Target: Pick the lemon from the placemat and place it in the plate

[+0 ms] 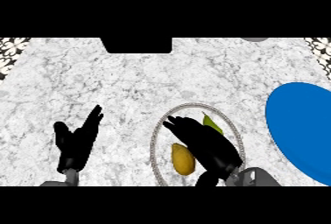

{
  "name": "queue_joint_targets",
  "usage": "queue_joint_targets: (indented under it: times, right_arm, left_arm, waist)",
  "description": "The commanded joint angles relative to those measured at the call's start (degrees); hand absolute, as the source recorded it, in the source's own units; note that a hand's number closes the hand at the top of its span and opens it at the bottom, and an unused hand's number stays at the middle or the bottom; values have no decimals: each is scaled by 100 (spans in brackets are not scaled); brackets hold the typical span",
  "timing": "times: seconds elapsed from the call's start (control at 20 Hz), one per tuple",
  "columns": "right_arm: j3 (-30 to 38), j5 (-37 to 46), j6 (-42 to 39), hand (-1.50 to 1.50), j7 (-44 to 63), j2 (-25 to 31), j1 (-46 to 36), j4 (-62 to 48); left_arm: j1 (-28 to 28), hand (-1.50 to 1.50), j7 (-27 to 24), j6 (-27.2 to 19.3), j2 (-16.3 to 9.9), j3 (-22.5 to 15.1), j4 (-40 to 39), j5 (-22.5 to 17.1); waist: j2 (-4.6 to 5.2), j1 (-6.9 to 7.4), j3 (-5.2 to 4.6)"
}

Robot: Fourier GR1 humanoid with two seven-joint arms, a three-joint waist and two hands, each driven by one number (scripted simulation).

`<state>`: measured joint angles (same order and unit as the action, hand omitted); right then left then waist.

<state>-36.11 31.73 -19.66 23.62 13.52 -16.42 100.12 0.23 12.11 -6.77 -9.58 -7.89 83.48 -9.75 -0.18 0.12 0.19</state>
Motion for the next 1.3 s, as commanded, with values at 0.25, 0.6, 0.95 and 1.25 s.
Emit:
queue_joint_targets:
  times: [0.25,0.6,0.95,1.25]
  right_arm:
    - [-49,1098,95,-150,-104,-257,225,-310]
    - [-29,1454,112,-150,-541,-555,378,-860]
    - [-44,1631,-472,150,-907,-482,11,-1398]
    - [-192,2417,210,150,-1198,-983,-120,-1874]
  left_arm:
    - [26,0,-39,75,268,-33,-295,214]
    - [-24,0,-100,-69,494,25,-360,418]
    - [207,0,241,220,183,221,181,251]
    - [-455,0,108,454,150,560,-616,210]
  waist:
    - [18,-14,-20]
    - [19,-13,-19]
    - [14,14,-19]
    - [22,-9,-20]
